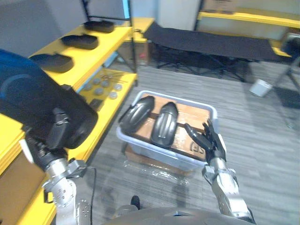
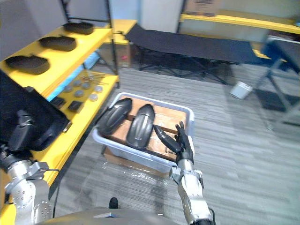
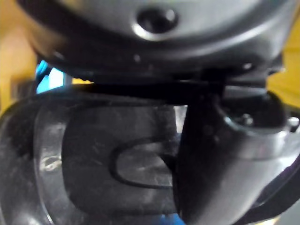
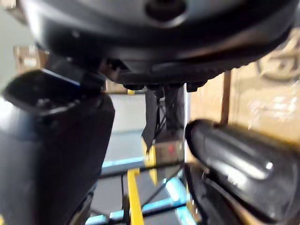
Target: Walk over and take three plastic housings, then place them on the shelf
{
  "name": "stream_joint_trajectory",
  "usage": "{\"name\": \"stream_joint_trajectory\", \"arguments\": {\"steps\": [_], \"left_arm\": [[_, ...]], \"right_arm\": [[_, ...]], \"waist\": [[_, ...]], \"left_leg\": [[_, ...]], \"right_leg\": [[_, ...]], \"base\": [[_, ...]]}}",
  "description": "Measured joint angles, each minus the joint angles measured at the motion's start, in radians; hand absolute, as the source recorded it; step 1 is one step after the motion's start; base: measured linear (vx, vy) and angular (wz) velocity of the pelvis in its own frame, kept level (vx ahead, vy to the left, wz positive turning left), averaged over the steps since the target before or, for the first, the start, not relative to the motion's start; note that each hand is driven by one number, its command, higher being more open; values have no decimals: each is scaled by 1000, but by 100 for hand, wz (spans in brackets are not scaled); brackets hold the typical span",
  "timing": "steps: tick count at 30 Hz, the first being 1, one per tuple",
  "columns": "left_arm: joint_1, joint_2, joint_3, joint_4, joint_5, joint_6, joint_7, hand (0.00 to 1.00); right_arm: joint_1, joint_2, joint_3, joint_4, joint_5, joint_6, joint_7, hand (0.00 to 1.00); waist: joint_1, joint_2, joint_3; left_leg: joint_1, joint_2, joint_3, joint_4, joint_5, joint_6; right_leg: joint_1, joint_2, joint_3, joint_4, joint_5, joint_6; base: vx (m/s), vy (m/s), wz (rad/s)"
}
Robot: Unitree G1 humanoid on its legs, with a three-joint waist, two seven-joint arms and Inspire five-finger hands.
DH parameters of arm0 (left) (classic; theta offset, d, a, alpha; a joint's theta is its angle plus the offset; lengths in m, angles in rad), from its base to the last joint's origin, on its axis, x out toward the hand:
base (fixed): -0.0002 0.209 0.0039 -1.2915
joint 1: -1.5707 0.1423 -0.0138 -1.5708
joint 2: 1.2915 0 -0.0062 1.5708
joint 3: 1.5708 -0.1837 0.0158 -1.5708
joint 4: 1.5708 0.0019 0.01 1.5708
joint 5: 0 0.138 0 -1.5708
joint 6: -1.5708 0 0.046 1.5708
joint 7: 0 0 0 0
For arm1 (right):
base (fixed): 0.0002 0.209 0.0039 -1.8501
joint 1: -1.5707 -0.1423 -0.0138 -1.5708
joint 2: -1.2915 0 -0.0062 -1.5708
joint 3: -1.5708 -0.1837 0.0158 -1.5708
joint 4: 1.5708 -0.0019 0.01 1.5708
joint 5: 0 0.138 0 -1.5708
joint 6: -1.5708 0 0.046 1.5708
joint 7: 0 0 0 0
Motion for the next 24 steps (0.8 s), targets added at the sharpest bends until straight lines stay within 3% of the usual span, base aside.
{"name": "stream_joint_trajectory", "arguments": {"steps": [4, 7, 10, 11, 12, 14, 19, 21, 24], "left_arm": [[108, -63, 106, -32, -39, -1, -62, 0], [145, -84, 119, -35, -66, -1, -123, 0], [148, -85, 104, -35, -80, 0, -203, 0], [140, -80, 98, -34, -79, 0, -229, 0], [128, -75, 87, -34, -79, 0, -253, 0], [113, -75, 70, -32, -79, 0, -284, 0], [113, -75, 53, -32, -80, 0, -301, 0], [111, -74, 48, -32, -83, 0, -316, 0], [63, -66, -36, -20, -88, 0, -376, 0]], "right_arm": [[-59, 9, 14, 22, -24, 12, -42, 100], [-63, 36, 19, 33, -73, 42, -71, 100], [-65, 63, 21, 41, -76, 47, -101, 100], [-63, 64, 21, 41, -77, 48, -114, 100], [-60, 63, 12, 41, -77, 48, -124, 100], [-46, 63, -8, 40, -77, 49, -128, 100], [-44, 36, -57, 39, -78, 46, -95, 100], [-41, 34, -90, 35, -79, 41, -81, 100], [26, 33, -210, -12, -78, 32, -65, 100]], "waist": [[67, -30, -1], [88, -43, 1], [83, -50, 4], [66, -53, 6], [48, -58, 15], [46, -57, 20], [42, -29, 43], [28, -13, 57], [-28, 23, 83]], "left_leg": [[-28, -33, -96, 0, 17, 8], [-31, -48, -119, 0, 18, 15], [-51, -59, -159, 1, 25, 28], [-61, -68, -189, 1, 34, 30], [-63, -78, -218, 1, 40, 30], [-63, -81, -231, 2, 44, 29], [-107, -85, -266, 62, 32, 15], [-126, -68, -206, 72, 17, 31], [-173, 6, 100, 116, -18, 110]], "right_leg": [[28, -17, -98, 7, -22, 9], [27, -33, -126, 41, -46, 5], [-5, -49, -98, 125, -95, -25], [-12, -45, -49, 138, -115, -38], [-7, -40, -23, 146, -139, -30], [-7, -38, -22, 166, -157, -31], [-1, -14, -40, 179, -164, -22], [13, -5, -77, 171, -164, -21], [69, 1, -231, 155, -152, -2]], "base": [[7, 0, 70], [15, 36, 41], [-9, 31, 39], [-16, 0, 69], [-35, -18, 75], [-53, -52, 44], [-85, -69, 25], [-106, -69, 70], [-67, -36, 160]]}}
